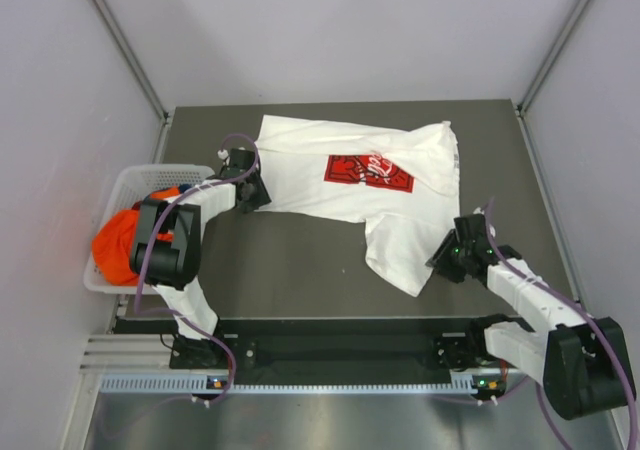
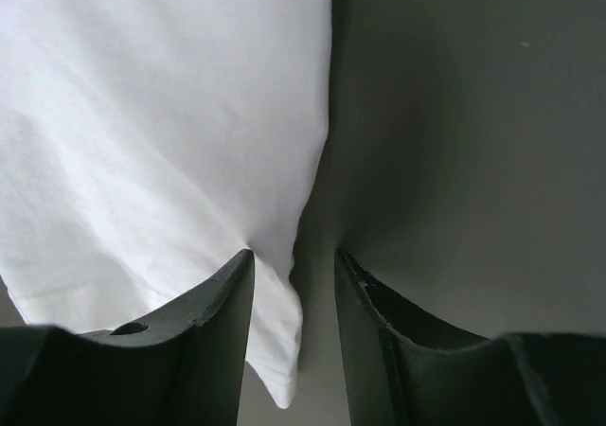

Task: Fold and stack the t-shirts
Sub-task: Fold the tshirt

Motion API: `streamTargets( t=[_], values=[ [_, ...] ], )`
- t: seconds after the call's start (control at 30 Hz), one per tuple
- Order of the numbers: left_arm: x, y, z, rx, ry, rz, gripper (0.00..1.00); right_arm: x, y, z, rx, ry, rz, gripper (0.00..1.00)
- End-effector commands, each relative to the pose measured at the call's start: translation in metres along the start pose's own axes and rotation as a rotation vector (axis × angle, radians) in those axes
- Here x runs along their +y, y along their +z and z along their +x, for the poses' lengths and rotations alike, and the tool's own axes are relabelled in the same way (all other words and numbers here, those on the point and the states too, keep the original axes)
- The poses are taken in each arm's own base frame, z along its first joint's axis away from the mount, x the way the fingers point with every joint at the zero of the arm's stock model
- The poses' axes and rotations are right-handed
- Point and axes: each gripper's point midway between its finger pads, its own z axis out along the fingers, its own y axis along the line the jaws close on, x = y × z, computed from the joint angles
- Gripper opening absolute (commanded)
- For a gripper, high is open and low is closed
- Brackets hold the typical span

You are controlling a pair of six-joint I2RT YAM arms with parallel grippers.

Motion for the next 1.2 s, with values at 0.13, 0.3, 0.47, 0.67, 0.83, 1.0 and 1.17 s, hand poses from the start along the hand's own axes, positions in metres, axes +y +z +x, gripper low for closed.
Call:
streamTargets(
  t=[0.13,0.3,0.47,0.67,0.83,1.0,1.17],
  values=[
    [0.026,-0.002,0.021,0.059,0.008,-0.106,0.43,0.007,0.001,-0.013,-0.065,-0.017,-0.005,0.18],
    [0.035,-0.008,0.019,0.054,0.007,-0.153,0.43,-0.015,-0.015,-0.018,-0.056,-0.092,0.136,0.0],
    [0.04,-0.017,0.019,0.049,-0.004,-0.18,0.43,-0.03,-0.026,-0.027,-0.089,-0.119,0.208,0.0],
    [0.037,-0.028,0.031,0.057,-0.014,-0.159,0.43,-0.045,-0.048,-0.04,-0.139,-0.095,0.313,0.0],
    [0.04,-0.036,0.044,0.078,0.004,-0.165,0.43,-0.051,-0.067,-0.058,-0.249,-0.045,0.348,0.04],
    [0.029,-0.052,0.036,0.06,0.002,-0.111,0.46,-0.044,-0.069,-0.056,-0.206,-0.082,0.325,0.28],
    [0.01,-0.069,0.016,0.03,0.008,-0.047,0.47,-0.001,-0.079,-0.066,-0.192,-0.164,0.168,0.15]
  ],
)
